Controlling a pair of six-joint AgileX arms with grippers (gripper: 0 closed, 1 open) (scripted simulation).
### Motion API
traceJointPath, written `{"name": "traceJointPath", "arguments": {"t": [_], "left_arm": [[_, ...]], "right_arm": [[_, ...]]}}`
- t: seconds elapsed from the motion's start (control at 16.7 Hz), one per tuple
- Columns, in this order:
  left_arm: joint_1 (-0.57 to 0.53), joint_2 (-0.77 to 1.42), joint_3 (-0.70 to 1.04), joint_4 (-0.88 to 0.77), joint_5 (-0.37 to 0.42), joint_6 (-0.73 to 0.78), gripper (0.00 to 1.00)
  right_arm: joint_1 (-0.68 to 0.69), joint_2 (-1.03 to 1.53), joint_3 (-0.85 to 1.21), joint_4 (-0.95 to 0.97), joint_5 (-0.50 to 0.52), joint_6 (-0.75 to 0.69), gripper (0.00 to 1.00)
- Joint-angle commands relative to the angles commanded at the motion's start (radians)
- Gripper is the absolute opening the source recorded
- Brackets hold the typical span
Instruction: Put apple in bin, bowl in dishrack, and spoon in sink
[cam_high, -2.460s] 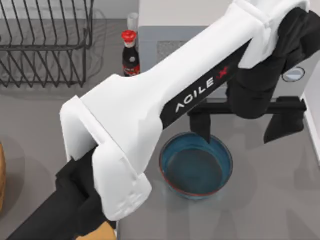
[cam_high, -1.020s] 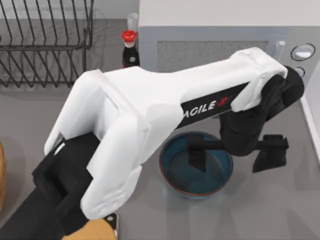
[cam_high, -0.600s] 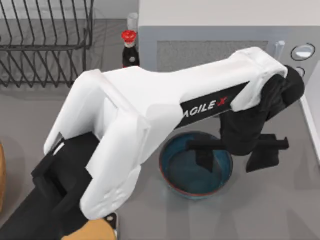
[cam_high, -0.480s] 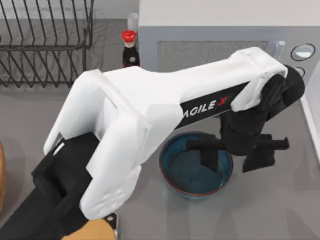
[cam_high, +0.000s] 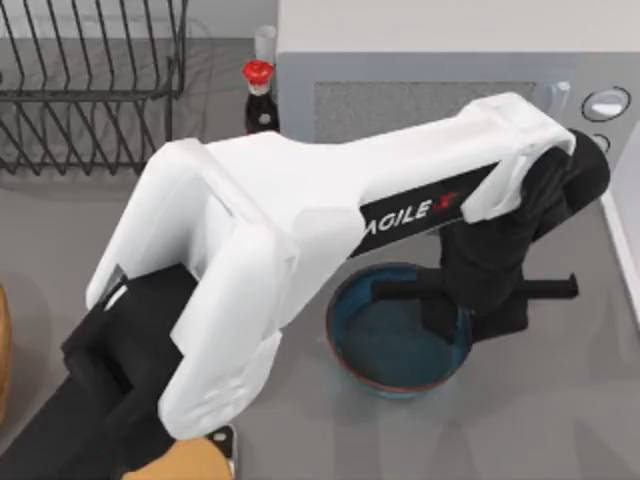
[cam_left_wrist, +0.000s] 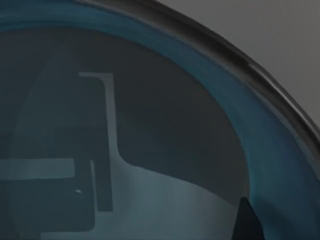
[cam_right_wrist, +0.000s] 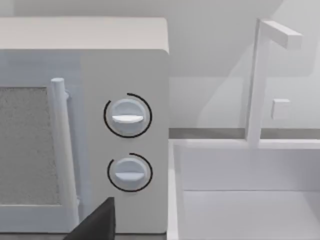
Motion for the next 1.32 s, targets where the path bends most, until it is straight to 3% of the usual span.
{"name": "traceJointPath", "arguments": {"t": [0.54, 1.08, 1.32], "left_arm": [[0.000, 0.011, 0.035, -0.037, 0.000, 0.000, 0.00], [-0.003, 0.123, 0.563, -0.422, 0.000, -0.004, 0.00], [-0.001, 0.148, 0.687, -0.534, 0.002, 0.000, 0.00]], "right_arm": [[0.000, 0.000, 0.000, 0.000, 0.000, 0.000, 1.00], [0.000, 0.000, 0.000, 0.000, 0.000, 0.000, 1.00], [0.000, 0.000, 0.000, 0.000, 0.000, 0.000, 1.00]]}}
